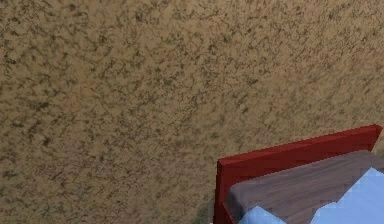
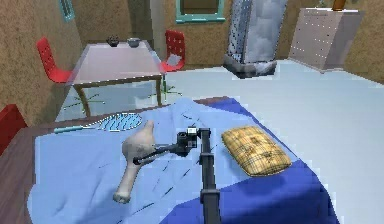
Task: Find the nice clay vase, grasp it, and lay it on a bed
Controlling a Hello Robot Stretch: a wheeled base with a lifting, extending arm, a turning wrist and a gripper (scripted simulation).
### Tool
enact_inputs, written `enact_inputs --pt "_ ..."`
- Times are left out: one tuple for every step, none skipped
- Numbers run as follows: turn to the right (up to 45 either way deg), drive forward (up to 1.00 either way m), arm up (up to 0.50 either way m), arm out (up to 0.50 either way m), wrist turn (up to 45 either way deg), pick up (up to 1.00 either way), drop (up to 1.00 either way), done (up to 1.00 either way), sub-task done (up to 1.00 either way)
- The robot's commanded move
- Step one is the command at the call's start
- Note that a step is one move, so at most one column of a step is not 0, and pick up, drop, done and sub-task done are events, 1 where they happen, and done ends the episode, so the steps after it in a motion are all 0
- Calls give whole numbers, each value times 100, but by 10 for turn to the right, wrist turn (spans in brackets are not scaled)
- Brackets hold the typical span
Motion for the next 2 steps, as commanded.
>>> enact_inputs --pt "0 0 -32 0 0 0 0 0 0" --pt "0 0 0 0 0 0 100 0 0"
